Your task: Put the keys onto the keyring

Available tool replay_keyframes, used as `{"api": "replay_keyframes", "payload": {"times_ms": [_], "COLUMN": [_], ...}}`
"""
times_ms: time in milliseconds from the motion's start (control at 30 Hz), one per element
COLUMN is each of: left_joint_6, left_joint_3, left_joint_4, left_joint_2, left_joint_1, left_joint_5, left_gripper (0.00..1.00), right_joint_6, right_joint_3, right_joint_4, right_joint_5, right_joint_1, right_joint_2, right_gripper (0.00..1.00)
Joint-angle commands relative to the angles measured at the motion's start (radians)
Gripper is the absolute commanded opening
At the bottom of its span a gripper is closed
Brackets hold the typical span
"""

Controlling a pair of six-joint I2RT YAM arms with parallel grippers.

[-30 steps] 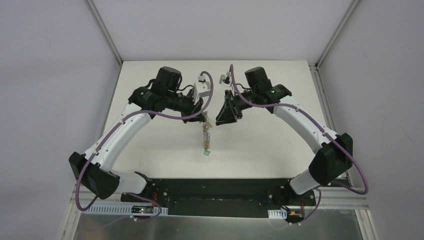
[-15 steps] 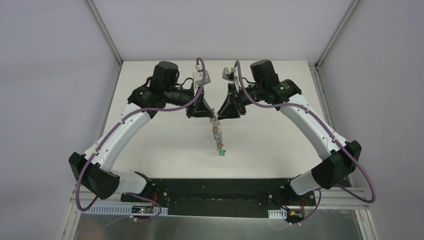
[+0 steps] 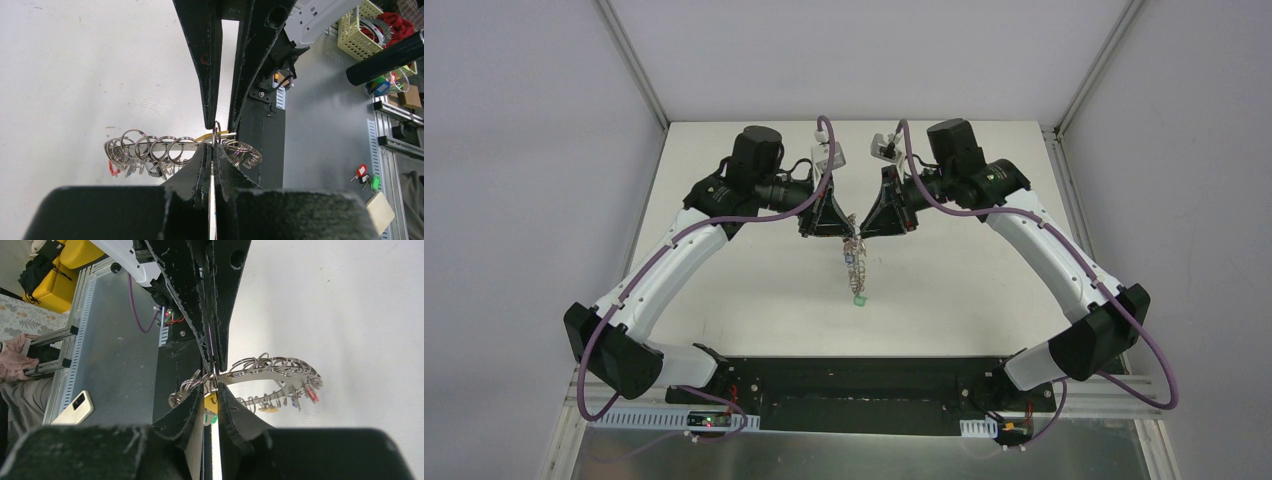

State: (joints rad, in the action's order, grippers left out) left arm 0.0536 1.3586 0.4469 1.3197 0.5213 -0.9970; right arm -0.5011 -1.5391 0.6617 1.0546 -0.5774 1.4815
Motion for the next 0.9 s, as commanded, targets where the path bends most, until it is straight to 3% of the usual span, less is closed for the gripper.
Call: {"api": "replay_keyframes", "payload": {"times_ms": [0, 500, 867], "left_joint_6": [-0.021, -0.046, -0.085], "left_joint_3": [-0.005, -0.02, -0.04], "left_joint_4": [-0.071, -0.101, -0.139], "left_joint_2": [-0.046, -0.055, -0.067], "left_joint_1": [-0.012, -0.013, -0.023], "left_joint_5": [-0.051, -0.058, -0.074], "left_gripper": [0.0, 0.0, 0.0], "right_joint_6": [0.025, 0.034, 0.042], "right_joint_3": [-0.025, -0.004, 0.017], "right_joint_4": [-0.048, -0.062, -0.075], "right_joint_5": [0.039, 0.032, 0.012], "right_joint_1": [-0.001, -0.015, -0.015], "right_joint_2": [-0.02, -0.009, -0.015], "right_gripper": [0.17, 0.16, 0.23]}}
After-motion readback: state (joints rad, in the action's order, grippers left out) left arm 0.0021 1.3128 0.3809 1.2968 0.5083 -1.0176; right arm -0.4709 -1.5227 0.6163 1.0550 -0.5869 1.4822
